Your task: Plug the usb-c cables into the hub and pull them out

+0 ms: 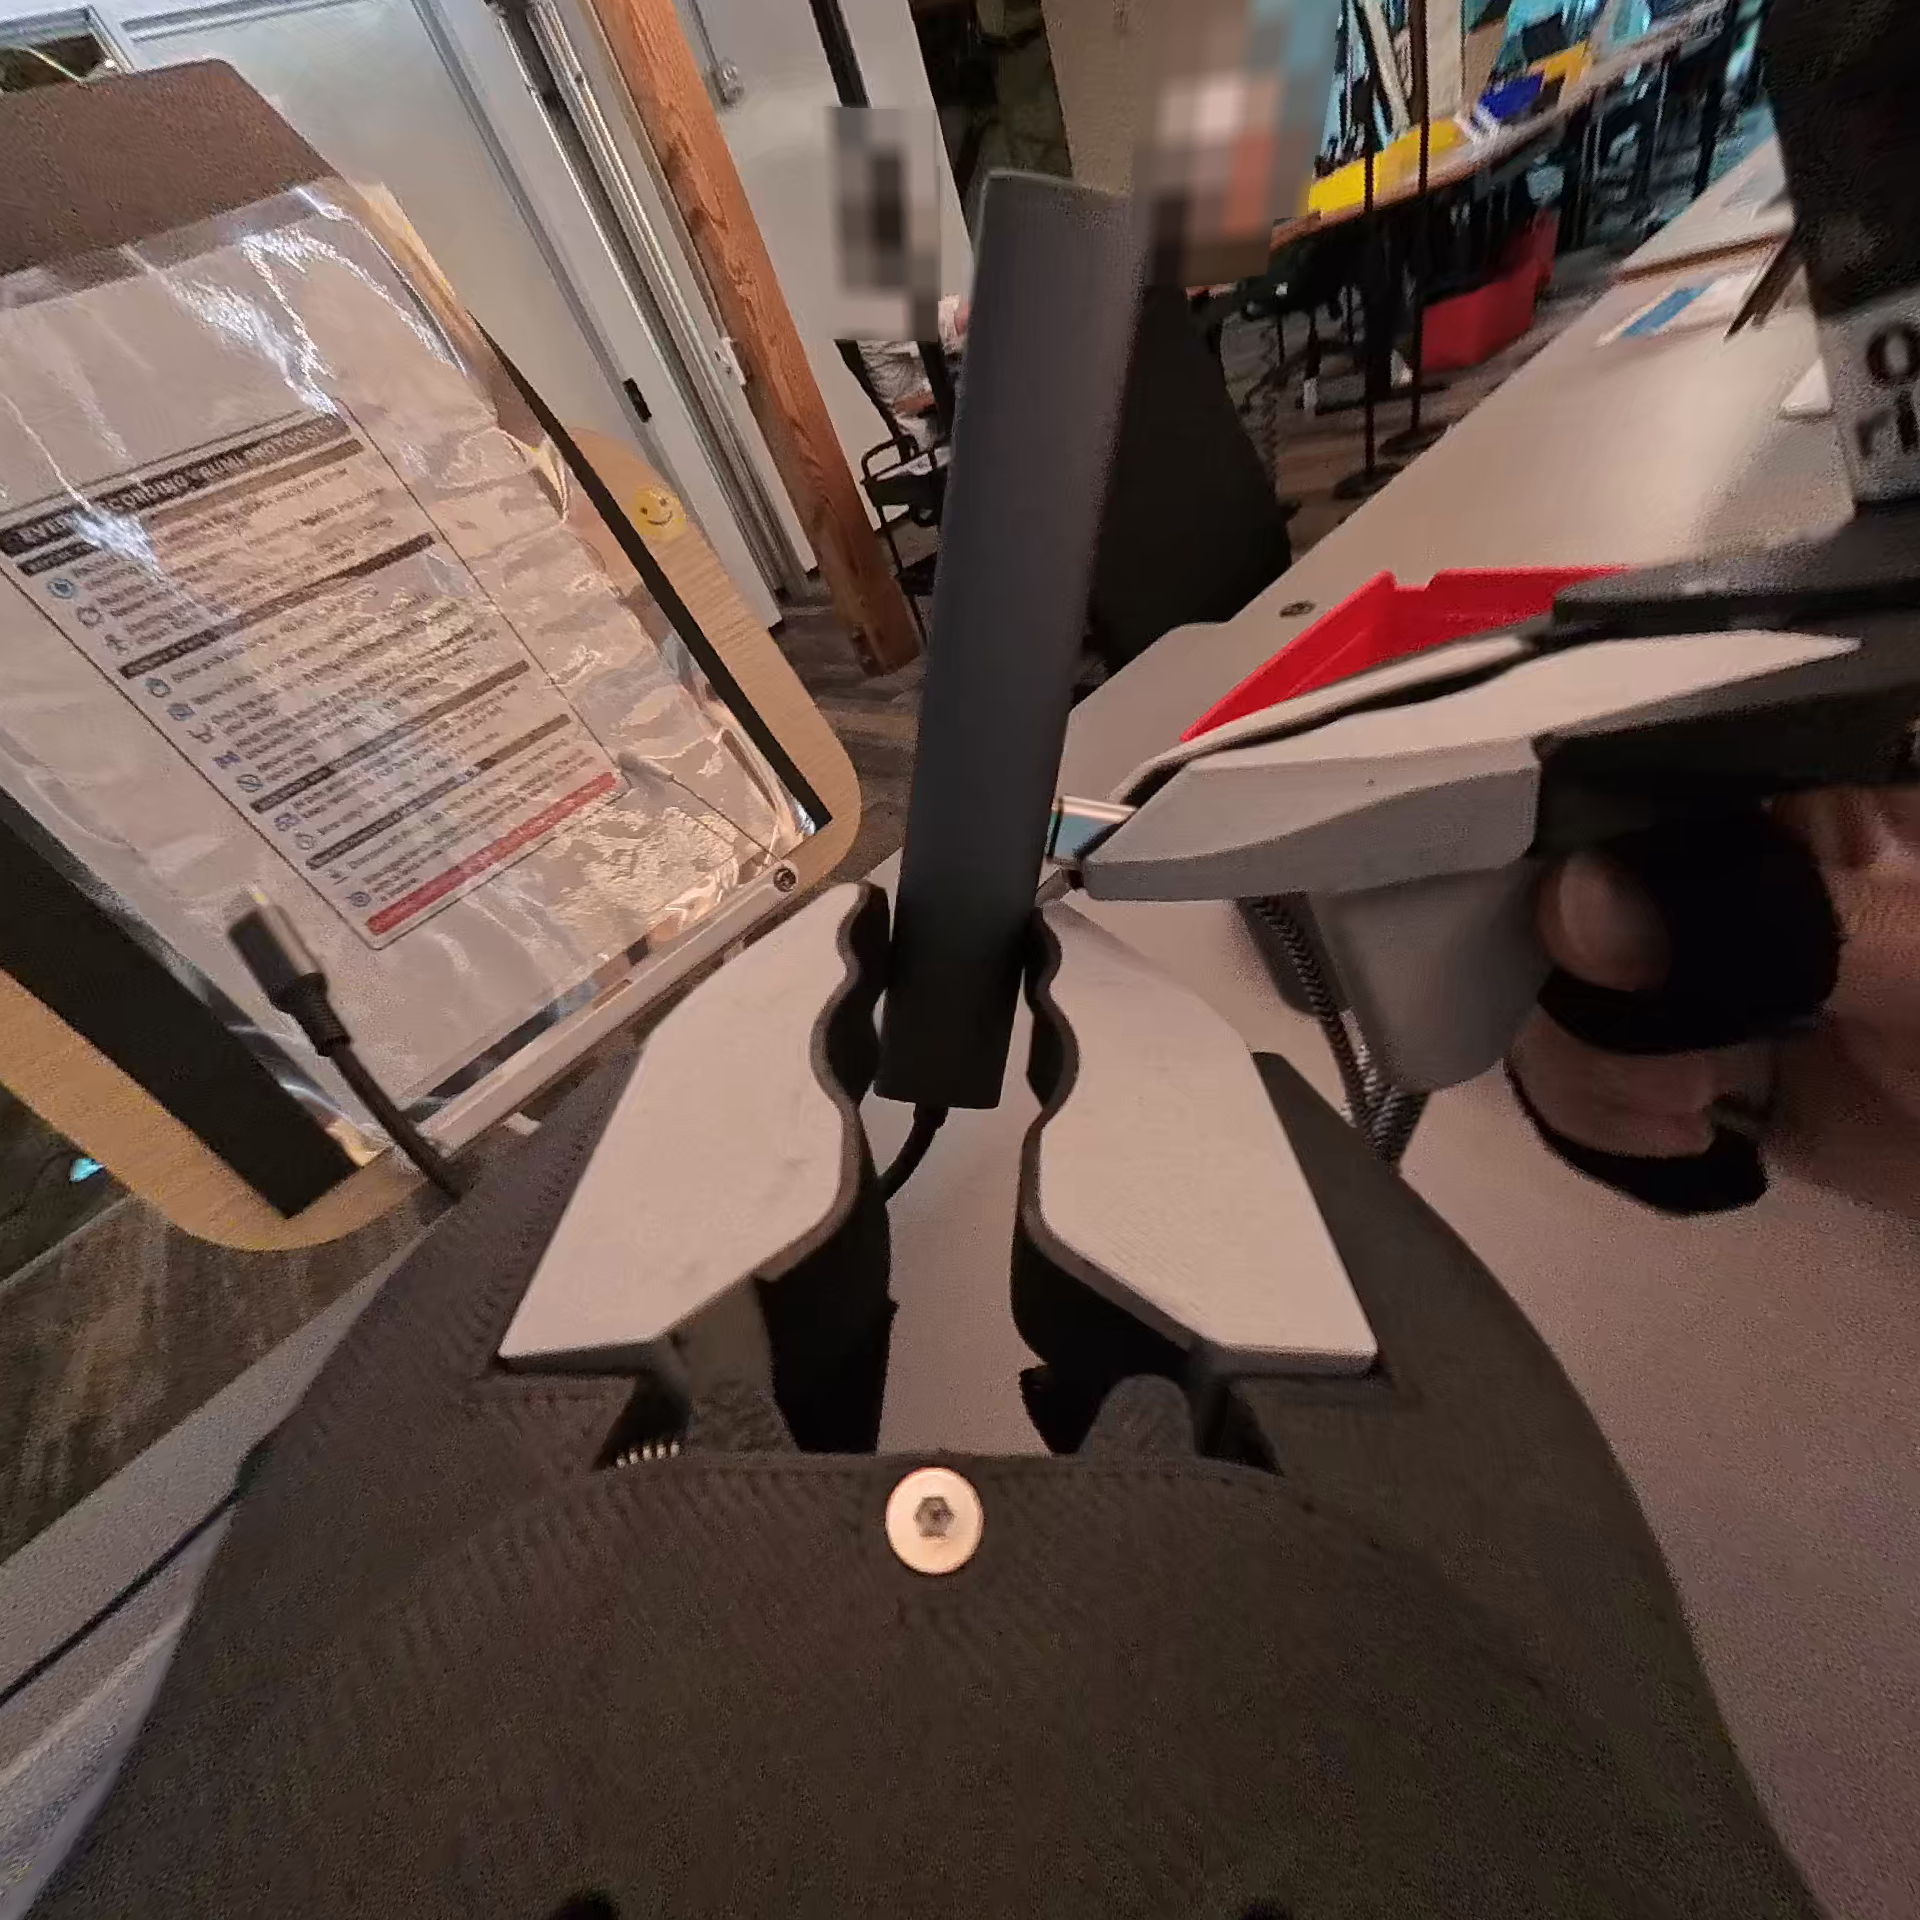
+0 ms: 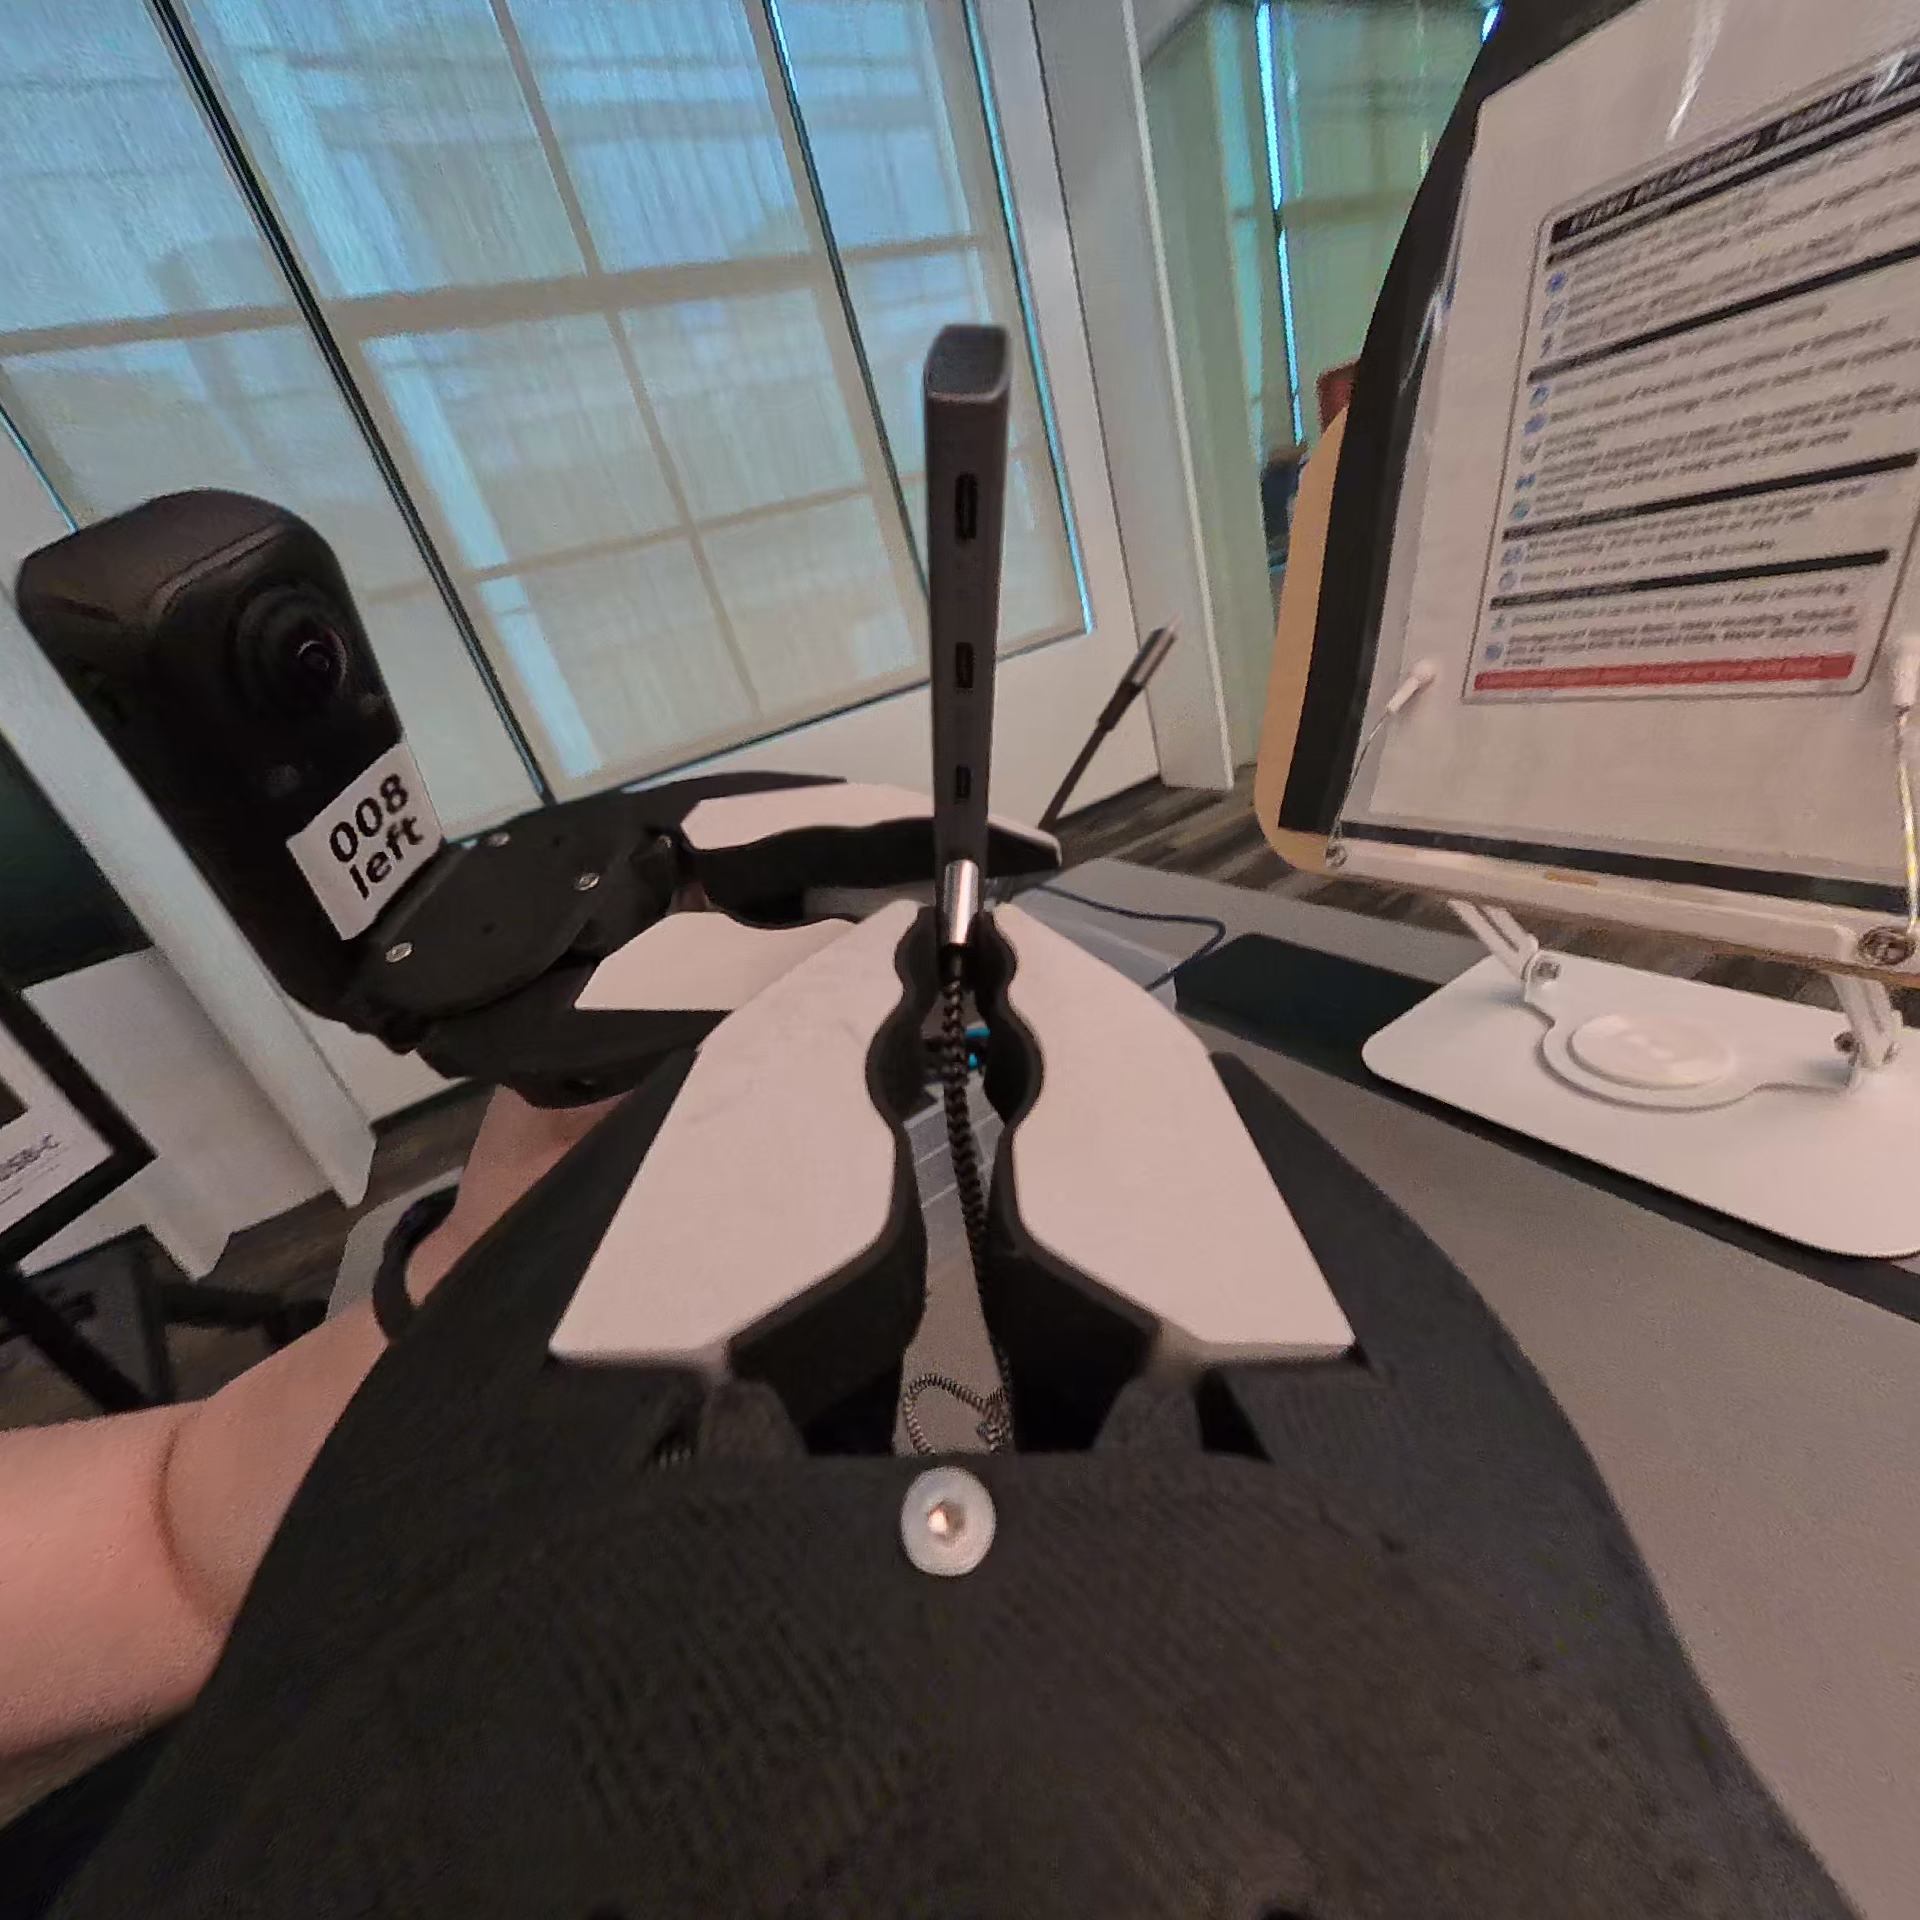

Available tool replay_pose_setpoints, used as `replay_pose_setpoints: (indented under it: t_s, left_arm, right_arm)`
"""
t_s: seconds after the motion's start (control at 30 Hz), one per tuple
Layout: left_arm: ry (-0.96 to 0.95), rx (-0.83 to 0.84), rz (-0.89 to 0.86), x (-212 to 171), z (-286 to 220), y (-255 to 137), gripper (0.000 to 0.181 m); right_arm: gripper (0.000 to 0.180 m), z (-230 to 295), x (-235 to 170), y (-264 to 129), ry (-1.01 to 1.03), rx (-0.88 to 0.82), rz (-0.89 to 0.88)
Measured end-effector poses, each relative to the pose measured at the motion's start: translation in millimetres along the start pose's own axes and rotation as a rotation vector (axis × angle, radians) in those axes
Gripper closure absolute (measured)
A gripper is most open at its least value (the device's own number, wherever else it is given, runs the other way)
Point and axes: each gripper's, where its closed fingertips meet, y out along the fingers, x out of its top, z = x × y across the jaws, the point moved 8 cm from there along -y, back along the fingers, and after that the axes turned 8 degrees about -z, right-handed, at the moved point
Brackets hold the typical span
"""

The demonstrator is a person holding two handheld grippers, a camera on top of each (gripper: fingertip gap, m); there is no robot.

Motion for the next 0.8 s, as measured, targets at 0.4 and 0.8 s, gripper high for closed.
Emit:
replay_pose_setpoints:
  t_s: [0.4, 0.8]
  left_arm:
    - [0.065, -0.058, 0.003, 7.6, 1.9, -5.9, 0.156]
    - [0.252, 0.102, 0.053, 10.1, -4.7, -5.1, 0.156]
  right_arm:
    - [0.172, 2.4, 7.0, -1.1, -0.142, 0.119, 0.036]
    - [0.173, 7.1, 1.4, -0.4, 0.071, -0.038, -0.011]
